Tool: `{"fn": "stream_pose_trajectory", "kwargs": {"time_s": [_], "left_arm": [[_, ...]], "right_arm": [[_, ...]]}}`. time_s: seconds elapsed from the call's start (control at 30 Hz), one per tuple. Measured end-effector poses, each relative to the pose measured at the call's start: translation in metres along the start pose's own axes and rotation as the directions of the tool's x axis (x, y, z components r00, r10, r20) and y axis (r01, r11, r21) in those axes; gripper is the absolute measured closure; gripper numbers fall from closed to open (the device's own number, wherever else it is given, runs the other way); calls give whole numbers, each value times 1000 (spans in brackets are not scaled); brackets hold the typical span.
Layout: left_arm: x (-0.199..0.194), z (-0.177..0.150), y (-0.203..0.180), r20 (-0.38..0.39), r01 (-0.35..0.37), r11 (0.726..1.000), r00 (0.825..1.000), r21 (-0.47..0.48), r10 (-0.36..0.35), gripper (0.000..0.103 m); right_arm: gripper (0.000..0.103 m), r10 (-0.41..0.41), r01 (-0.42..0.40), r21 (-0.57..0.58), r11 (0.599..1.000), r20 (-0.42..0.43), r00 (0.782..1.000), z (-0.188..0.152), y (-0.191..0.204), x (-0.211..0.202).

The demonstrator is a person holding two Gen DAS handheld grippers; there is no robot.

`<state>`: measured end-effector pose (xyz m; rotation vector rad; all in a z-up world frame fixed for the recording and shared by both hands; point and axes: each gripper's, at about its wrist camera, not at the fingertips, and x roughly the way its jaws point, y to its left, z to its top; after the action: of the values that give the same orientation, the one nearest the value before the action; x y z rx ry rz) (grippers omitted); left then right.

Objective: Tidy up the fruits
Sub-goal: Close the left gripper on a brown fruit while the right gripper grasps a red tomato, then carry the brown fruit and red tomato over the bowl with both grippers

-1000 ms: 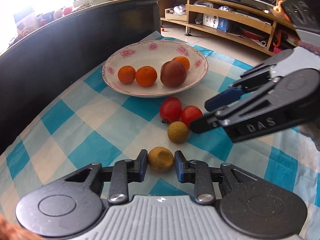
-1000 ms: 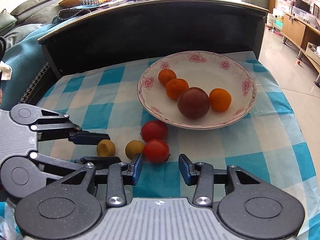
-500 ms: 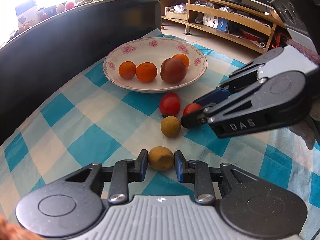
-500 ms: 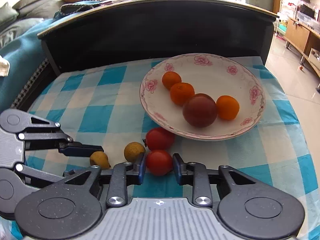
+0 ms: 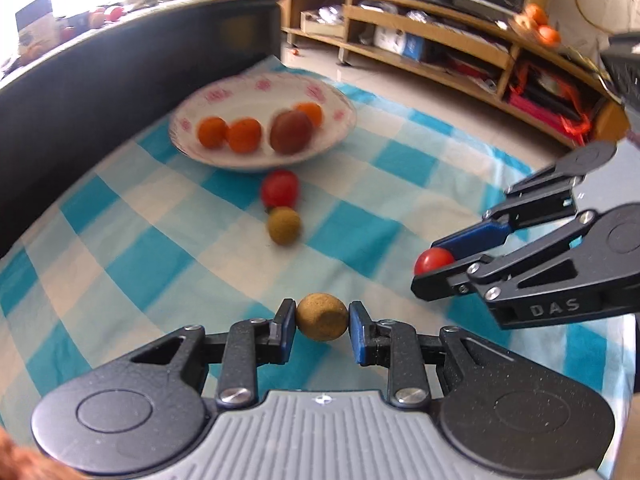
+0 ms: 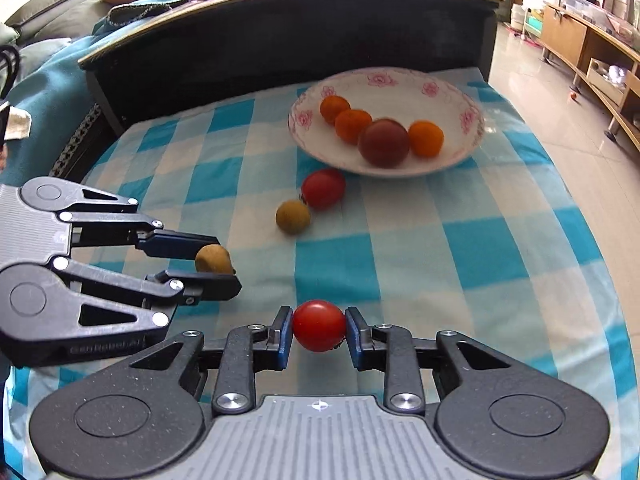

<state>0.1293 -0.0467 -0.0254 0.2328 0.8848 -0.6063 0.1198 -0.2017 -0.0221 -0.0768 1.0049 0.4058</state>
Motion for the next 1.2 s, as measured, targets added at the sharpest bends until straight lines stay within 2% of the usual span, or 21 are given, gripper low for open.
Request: {"fn": "stream_pose_trajectory", "kwargs": {"time_s": [0.1, 0.2, 0.3, 0.57, 0.77, 0.97, 1.2], "left_arm": [[1, -6, -10, -32, 21, 1000, 999, 21, -21, 66], [3, -11, -16, -46, 11, 999, 999, 45, -9, 66], [3, -10, -16, -55, 14, 999, 998, 37, -12, 65], [3, -11, -19, -67, 5, 1000, 998, 11, -4, 58], [1, -14, -19, -59, -8, 1000, 998, -4, 7, 57], [5, -9, -19, -56, -20, 1000, 998, -17, 19, 58], [6, -6, -20, -51, -34, 999, 998, -10, 34, 67]], "right_arm": [[80, -13, 13, 0, 1000, -19, 1000, -12, 2, -5], [79, -21, 21, -10, 1000, -24, 999, -18, 2, -2], [74, 3, -4, -19, 1000, -36, 999, -17, 1, 0], [73, 22, -22, -26, 999, -32, 999, -17, -1, 0], [73, 33, -34, -24, 999, -29, 999, -19, -4, -1], [74, 18, -20, -40, 999, -37, 999, -18, 0, -2], [80, 10, -12, -32, 999, -45, 999, -17, -1, -3]]}}
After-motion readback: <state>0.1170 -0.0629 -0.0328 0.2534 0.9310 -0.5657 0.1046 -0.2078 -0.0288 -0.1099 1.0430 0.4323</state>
